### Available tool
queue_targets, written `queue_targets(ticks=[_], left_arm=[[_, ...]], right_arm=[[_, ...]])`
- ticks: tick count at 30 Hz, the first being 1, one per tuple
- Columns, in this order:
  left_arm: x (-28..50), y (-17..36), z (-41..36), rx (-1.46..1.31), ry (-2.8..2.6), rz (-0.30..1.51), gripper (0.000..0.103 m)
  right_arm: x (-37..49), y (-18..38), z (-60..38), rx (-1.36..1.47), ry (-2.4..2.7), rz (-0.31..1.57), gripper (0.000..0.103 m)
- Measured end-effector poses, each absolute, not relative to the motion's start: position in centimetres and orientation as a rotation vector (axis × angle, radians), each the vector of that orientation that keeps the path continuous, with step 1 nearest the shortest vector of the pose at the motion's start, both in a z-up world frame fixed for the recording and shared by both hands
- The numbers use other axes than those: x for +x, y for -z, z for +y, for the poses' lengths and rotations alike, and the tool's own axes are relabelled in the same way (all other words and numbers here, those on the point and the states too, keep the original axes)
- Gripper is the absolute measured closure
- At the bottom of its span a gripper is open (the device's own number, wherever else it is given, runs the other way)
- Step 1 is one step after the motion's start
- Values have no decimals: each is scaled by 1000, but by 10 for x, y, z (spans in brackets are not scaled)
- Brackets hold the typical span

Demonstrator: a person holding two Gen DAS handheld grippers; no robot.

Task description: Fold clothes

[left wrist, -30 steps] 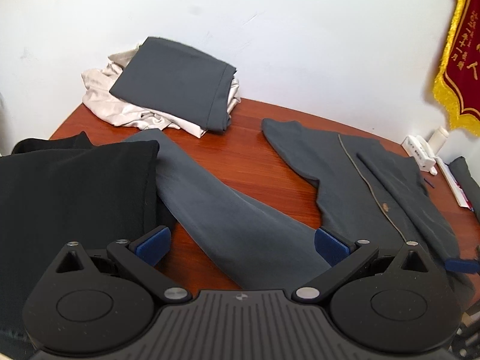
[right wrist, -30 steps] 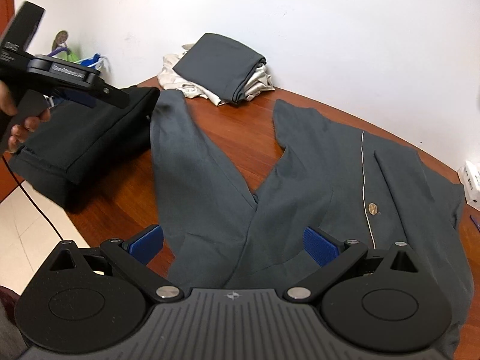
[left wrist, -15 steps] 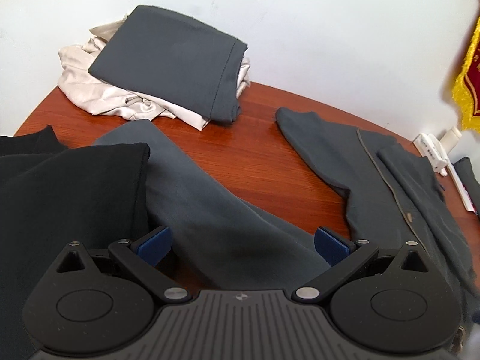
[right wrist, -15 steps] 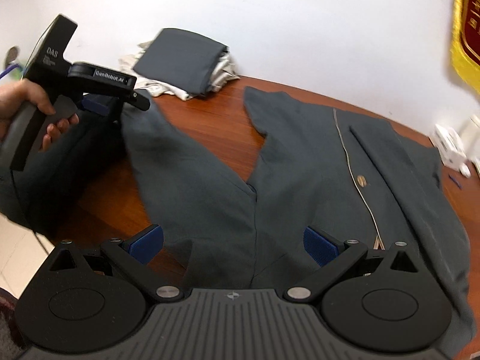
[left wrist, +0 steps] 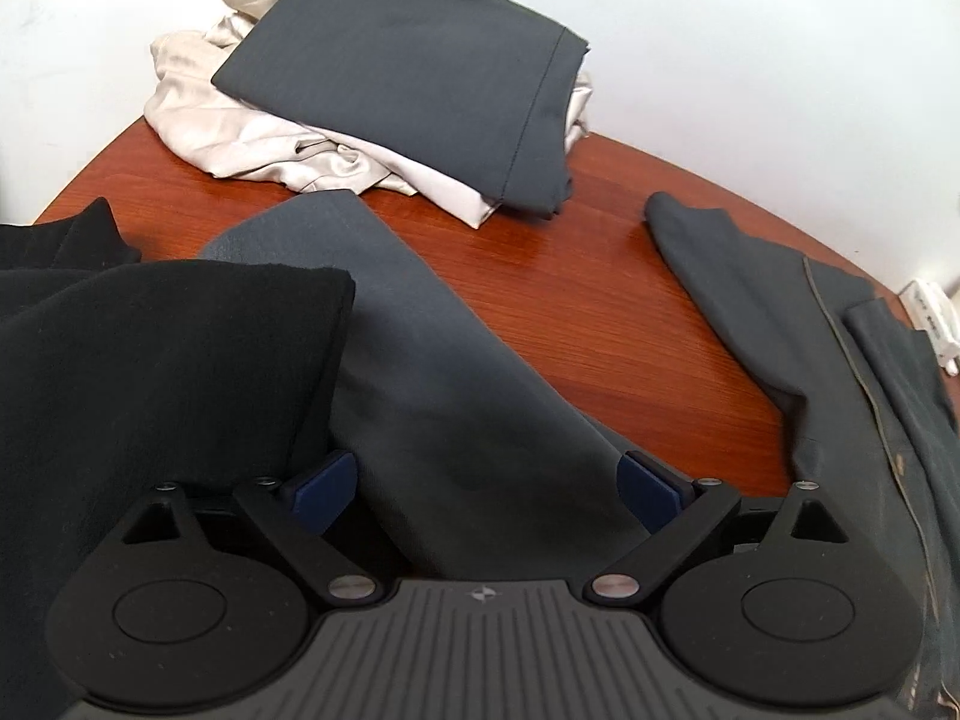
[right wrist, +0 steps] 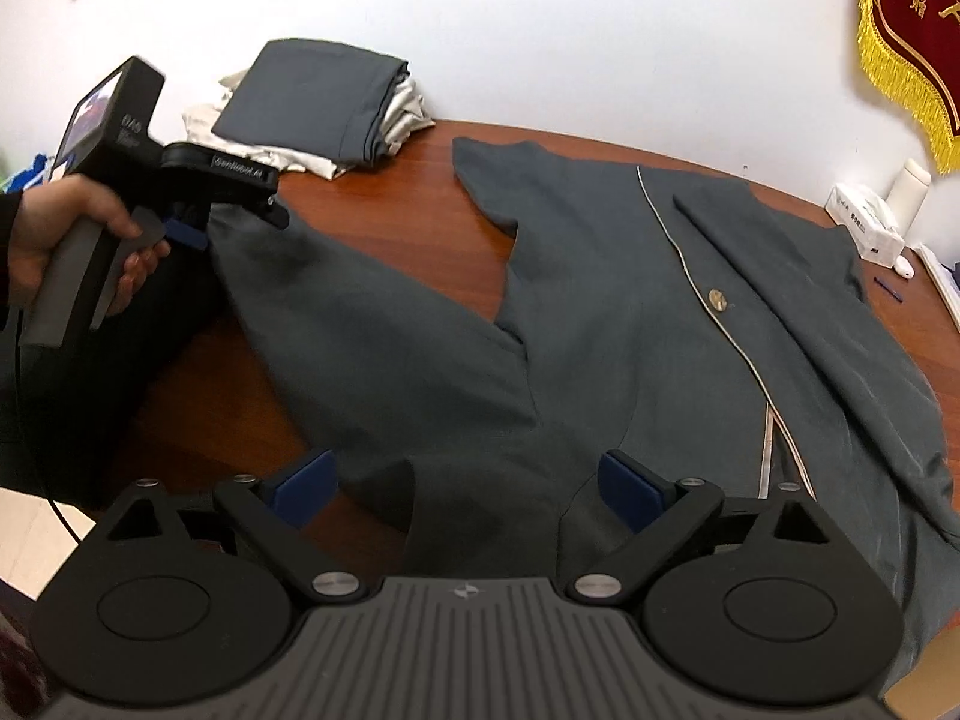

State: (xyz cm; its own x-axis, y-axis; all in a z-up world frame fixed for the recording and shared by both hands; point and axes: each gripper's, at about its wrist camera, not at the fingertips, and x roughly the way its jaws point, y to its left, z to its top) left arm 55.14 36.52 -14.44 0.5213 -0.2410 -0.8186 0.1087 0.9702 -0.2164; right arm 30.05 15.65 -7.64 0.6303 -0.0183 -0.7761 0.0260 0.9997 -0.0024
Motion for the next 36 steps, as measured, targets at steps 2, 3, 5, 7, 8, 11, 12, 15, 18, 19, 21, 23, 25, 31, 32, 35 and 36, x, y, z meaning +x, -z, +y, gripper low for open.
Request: queue_targets(ticks=[2,3,5,7,8,11,12,15,18,19,21,23,25,31,32,35,36], left_arm=[[555,148,361,-126,205,1005,8],[557,150,359,-116,203,1007,8],[559,152,357,-107,201,1007,8],[561,154,355,-101,207,1000,8],[562,154,354,-98,210,996,8],[564,153,353,-104,234,979,11],[564,152,353,-107,247,973,11],[564,148,354,-121,301,957,11],[565,145,358,-132,333,959,11],[565,144,359,-137,339,964,11],[563,141,360,-138,348,969,11],[559,136,362,-133,356,976,11],[554,134,364,-132,355,988,11],[541,132,369,-132,333,1020,11],[539,132,369,-133,330,1023,11],[534,129,370,-147,321,1036,11],[533,128,370,-154,313,1042,11]], right_arm=[[301,80,160,-13,24,903,15],[301,82,162,-31,22,907,16],[302,86,167,-66,11,911,18],[302,90,172,-105,-1,916,20],[303,95,178,-142,-16,924,21],[304,103,186,-209,-38,934,23],[305,108,189,-242,-45,939,26],[306,120,197,-336,-58,951,36],[307,129,200,-418,-67,958,43],[307,129,201,-428,-70,959,43],[307,133,202,-478,-86,961,47],[305,134,203,-517,-103,956,47],[303,134,205,-555,-123,945,47],[299,141,216,-706,-201,922,45],[298,143,218,-732,-210,915,45],[300,147,219,-785,-240,935,55],[301,147,217,-784,-246,939,70]])
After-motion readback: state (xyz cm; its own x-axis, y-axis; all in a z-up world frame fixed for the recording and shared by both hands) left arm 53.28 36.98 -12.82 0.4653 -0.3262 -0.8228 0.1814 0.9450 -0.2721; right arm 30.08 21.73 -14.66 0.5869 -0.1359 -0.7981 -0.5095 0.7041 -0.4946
